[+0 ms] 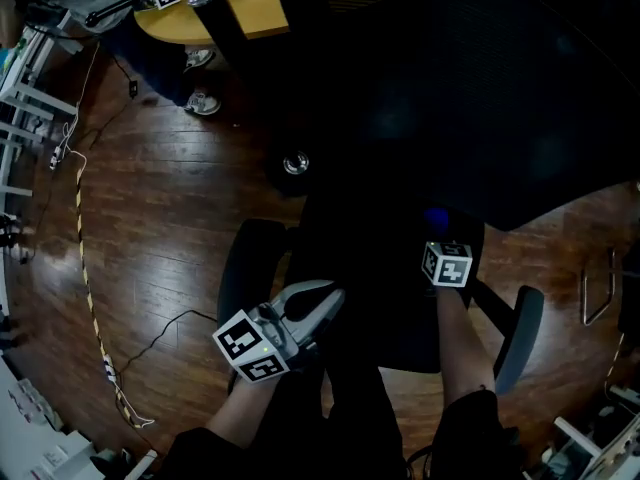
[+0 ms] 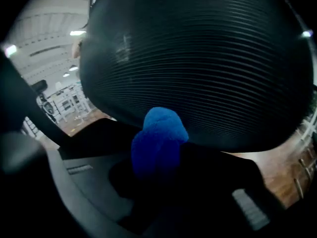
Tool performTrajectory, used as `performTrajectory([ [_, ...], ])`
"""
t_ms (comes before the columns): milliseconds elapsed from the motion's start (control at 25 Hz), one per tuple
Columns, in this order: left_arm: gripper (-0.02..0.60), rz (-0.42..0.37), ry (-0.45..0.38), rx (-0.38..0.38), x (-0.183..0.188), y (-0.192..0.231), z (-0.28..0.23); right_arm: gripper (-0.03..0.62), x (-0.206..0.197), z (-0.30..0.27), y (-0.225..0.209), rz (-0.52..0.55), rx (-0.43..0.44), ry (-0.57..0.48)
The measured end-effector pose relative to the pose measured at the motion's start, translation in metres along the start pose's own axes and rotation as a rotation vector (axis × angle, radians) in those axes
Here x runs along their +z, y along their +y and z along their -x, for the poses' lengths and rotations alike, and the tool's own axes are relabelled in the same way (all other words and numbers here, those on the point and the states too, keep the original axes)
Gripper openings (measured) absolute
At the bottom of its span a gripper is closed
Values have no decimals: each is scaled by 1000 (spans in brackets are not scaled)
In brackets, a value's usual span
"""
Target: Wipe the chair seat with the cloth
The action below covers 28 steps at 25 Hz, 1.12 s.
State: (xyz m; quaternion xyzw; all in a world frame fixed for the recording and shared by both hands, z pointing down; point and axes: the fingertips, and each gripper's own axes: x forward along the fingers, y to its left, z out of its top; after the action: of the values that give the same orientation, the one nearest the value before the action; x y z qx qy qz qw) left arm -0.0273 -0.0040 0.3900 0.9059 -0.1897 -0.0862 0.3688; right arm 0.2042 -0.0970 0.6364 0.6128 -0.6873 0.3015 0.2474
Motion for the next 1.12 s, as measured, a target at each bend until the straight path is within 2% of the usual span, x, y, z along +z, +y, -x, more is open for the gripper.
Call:
performTrajectory([
  [160, -8, -1, -12, 28, 4, 8, 8, 34, 21, -42, 141, 59, 255, 10],
  [280, -8, -20, -31, 37, 11, 8, 10, 34, 30, -62, 222, 94, 378, 6],
  [400, -8, -23, -62, 34, 17, 7, 17, 34, 24, -72, 265, 134, 390, -7],
  [560, -8, -27, -75, 31, 19, 13, 28, 34, 24, -70, 277, 169, 367, -63],
  [640, -8, -29, -69, 31, 17, 16, 33, 34, 19, -71, 268, 167, 340, -52],
  [760, -8, -33, -58, 32, 11, 22, 34, 34, -6, -76, 223, 137, 235, -12],
  [880, -8, -38, -40, 18, 1, 22, 27, 34, -36, -65, 158, 92, 131, 24],
  [1120, -8, -45, 32, -46, -10, 12, -2, 34, -79, 4, 3, 20, -113, 73],
])
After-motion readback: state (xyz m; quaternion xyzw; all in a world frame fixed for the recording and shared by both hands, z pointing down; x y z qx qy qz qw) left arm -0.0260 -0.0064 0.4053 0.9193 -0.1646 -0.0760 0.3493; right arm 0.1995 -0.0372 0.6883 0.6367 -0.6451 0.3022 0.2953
